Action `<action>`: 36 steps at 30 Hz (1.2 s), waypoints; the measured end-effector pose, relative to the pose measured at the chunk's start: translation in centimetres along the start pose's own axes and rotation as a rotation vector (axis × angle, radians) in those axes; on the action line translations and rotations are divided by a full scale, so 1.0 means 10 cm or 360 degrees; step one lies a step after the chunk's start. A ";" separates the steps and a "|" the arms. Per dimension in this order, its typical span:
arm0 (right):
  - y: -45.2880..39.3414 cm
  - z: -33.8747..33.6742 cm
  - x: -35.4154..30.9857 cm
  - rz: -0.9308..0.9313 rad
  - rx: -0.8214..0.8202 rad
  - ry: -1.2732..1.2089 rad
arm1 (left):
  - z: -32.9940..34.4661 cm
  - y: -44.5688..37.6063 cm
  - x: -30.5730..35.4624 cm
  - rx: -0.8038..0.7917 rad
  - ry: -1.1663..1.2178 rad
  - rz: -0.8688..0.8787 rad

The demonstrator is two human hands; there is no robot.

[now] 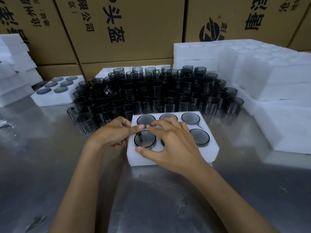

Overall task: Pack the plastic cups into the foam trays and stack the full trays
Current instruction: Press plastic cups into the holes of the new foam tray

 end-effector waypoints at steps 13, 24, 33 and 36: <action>-0.04 0.04 0.07 0.0039 -0.0063 -0.0008 | 0.03 0.08 -0.03 -0.0226 0.0081 -0.0026; -0.13 -0.09 0.61 0.0455 -0.0003 -0.0570 | 0.10 0.10 -0.12 -0.0322 0.0038 -0.0170; 0.18 0.07 1.56 0.1244 -0.0325 -0.0514 | 0.13 0.14 0.08 -0.0291 0.0140 0.0187; 0.17 0.07 1.57 0.1325 -0.0196 -0.0643 | 0.14 0.17 0.22 -0.0269 0.0473 0.0317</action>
Point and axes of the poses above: each hand's wrist, its own y-axis away from the middle knuckle, its own z-axis out of the palm, x = y × z, the point moved 7 cm from there along -y, towards the middle knuckle, and after that the axes turned 15 degrees about y, right-handed, at the moved point
